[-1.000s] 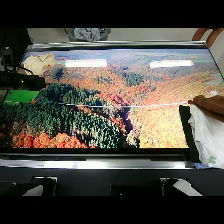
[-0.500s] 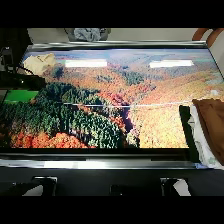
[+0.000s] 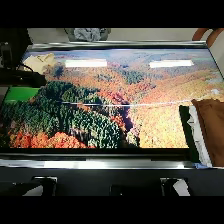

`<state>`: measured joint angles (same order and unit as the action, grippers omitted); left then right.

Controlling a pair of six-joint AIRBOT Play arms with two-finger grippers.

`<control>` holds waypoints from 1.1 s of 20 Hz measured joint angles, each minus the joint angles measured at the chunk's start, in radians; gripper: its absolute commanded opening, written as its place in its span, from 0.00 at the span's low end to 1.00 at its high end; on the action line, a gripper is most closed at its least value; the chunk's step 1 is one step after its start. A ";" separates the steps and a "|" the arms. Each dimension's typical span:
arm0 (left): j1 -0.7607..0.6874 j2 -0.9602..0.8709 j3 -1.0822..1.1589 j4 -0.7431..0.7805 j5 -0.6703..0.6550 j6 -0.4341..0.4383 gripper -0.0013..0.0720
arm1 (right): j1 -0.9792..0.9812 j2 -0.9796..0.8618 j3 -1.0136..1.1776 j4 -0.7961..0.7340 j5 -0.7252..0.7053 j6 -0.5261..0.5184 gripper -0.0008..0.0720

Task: Fold the shirts.

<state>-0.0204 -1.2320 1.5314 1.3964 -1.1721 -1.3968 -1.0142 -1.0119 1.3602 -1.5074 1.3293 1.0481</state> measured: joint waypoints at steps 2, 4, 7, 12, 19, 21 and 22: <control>-0.041 -0.029 0.074 0.130 0.000 -0.042 0.05 | 0.127 -0.018 0.157 0.043 -0.157 -0.040 0.93; -0.072 -0.079 0.147 0.251 0.001 -0.125 0.06 | 0.335 -0.058 0.275 0.067 -0.232 -0.059 0.93; -0.109 -0.169 0.196 0.317 -0.056 -0.221 0.98 | 0.700 -0.172 0.357 0.042 -0.172 -0.029 0.96; -0.137 -0.216 0.045 0.304 -0.281 -0.242 0.98 | 1.026 -0.456 0.370 0.144 0.196 0.018 0.95; -0.150 -0.114 -0.219 0.256 -0.145 -0.295 0.98 | 1.171 -0.562 0.297 0.138 0.233 0.124 0.95; -0.148 -0.109 -0.236 0.256 -0.133 -0.301 0.98 | 1.176 -0.568 0.292 0.126 0.231 0.137 0.95; -0.148 -0.108 -0.241 0.256 -0.128 -0.303 0.98 | 1.179 -0.570 0.291 0.124 0.229 0.140 0.95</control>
<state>-0.1684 -1.3399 1.2907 1.6527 -1.3003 -1.6997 0.1650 -1.5818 1.6508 -1.3838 1.5585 1.1877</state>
